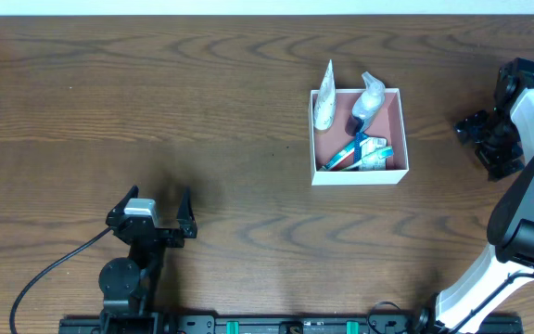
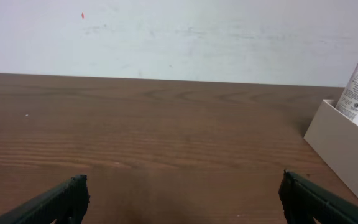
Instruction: Pack container
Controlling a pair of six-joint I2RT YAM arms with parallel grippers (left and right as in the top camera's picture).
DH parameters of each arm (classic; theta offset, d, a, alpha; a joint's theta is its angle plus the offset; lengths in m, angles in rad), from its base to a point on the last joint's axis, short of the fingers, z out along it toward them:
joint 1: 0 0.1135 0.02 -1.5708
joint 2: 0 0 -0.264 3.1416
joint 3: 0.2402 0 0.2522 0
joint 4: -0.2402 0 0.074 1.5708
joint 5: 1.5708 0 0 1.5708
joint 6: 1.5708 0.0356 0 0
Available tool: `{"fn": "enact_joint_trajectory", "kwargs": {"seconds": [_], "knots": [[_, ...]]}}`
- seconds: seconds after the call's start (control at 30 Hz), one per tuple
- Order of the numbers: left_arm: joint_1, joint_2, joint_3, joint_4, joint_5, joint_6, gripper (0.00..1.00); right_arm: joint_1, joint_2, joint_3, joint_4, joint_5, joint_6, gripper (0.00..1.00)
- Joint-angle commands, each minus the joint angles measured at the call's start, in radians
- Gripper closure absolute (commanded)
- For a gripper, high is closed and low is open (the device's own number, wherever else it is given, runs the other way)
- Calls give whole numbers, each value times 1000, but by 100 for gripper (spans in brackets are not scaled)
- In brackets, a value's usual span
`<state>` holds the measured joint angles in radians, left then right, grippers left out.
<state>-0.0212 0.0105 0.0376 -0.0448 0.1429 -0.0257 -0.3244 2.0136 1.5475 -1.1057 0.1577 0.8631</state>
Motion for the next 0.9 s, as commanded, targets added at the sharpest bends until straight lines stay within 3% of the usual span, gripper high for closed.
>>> {"fn": "enact_joint_trajectory", "kwargs": {"seconds": [0.0, 0.6, 0.87], "knots": [[5, -6, -34, -10, -4, -5, 2, -2, -16, 0, 0, 14, 15, 1], [5, -6, -34, -10, -4, -5, 2, -2, -23, 0, -1, 14, 15, 1], [5, -6, -34, -10, -4, -5, 2, 109, -241, -2, 0, 14, 15, 1]]}}
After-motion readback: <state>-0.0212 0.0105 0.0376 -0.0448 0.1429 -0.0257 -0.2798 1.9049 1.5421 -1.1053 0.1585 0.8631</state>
